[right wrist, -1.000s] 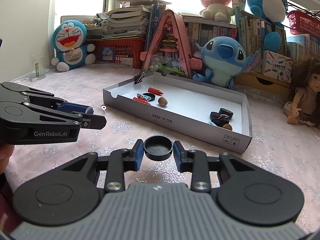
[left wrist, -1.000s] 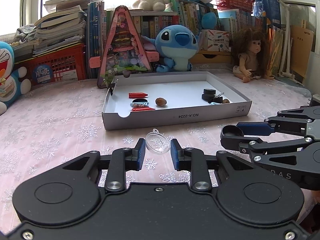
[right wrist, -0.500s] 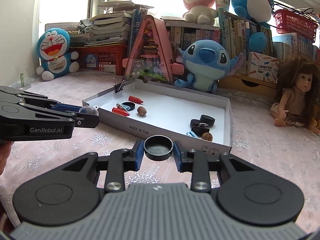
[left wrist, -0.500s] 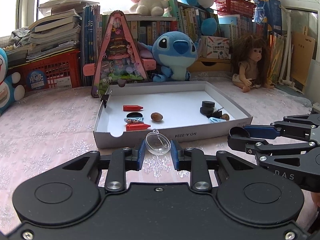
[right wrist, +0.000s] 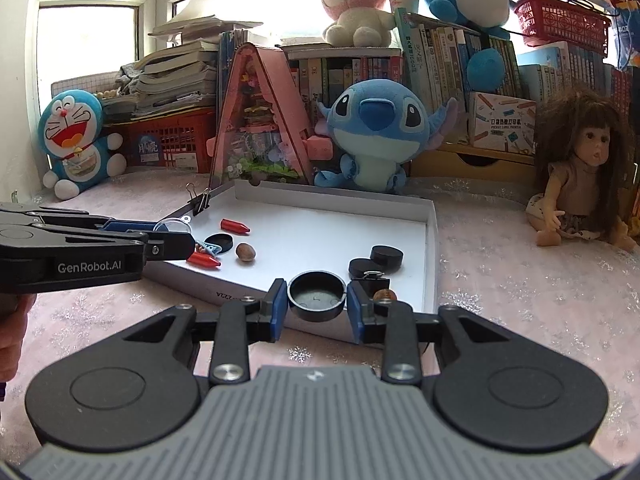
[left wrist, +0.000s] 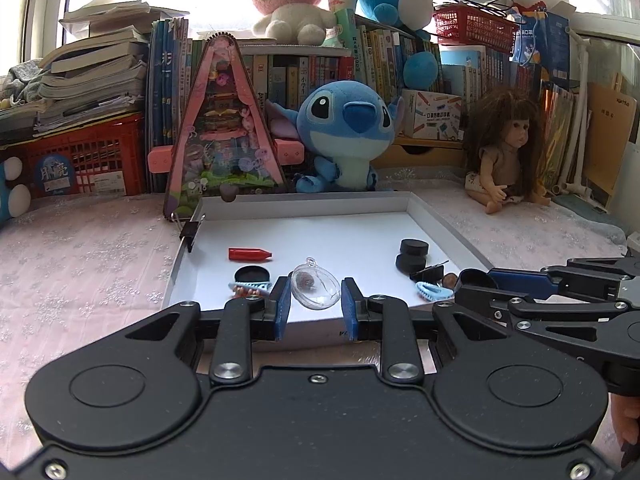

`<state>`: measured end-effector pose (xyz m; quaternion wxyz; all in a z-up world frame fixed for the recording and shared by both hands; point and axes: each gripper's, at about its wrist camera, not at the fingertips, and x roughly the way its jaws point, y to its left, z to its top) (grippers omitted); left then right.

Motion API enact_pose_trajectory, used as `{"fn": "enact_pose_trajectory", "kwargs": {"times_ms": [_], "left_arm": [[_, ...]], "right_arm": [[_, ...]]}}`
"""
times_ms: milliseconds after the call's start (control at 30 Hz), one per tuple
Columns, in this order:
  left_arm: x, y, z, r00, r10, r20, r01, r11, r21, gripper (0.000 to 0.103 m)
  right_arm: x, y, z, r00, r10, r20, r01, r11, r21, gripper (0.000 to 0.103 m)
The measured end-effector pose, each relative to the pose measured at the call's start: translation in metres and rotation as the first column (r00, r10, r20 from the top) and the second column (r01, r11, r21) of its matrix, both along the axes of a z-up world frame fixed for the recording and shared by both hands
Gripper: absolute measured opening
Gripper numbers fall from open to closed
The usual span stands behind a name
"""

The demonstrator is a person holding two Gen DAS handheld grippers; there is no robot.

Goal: Organize rigid objects
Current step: 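Carry the clear plastic lid and black lid over the white tray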

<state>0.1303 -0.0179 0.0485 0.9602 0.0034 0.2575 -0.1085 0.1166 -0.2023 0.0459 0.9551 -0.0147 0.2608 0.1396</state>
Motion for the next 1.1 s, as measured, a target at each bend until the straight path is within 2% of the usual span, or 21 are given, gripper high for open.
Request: {"fn": "enact_pose_trajectory", "kwargs": {"times_ms": [500,833,1100], "left_arm": [[0.050,-0.008,-0.009,0.999,0.014,-0.034,-0.014,1.000,-0.003,0.025],[0.119,0.003,0.001,0.992,-0.002,-0.129,-0.006,0.998,-0.062,0.025],[0.154,0.003,-0.010,0.987,0.012,-0.163,-0.019,0.999,-0.036,0.025]], "right_arm": [[0.045,-0.009,-0.005,0.997,-0.052,-0.060,0.057,0.995,0.080,0.038],[0.110,-0.033,0.005,0.977,-0.073,-0.202,0.118,0.967,0.224,0.038],[0.140,-0.036,-0.003,0.961,-0.082,-0.263,0.150,0.957,0.250,0.038]]}}
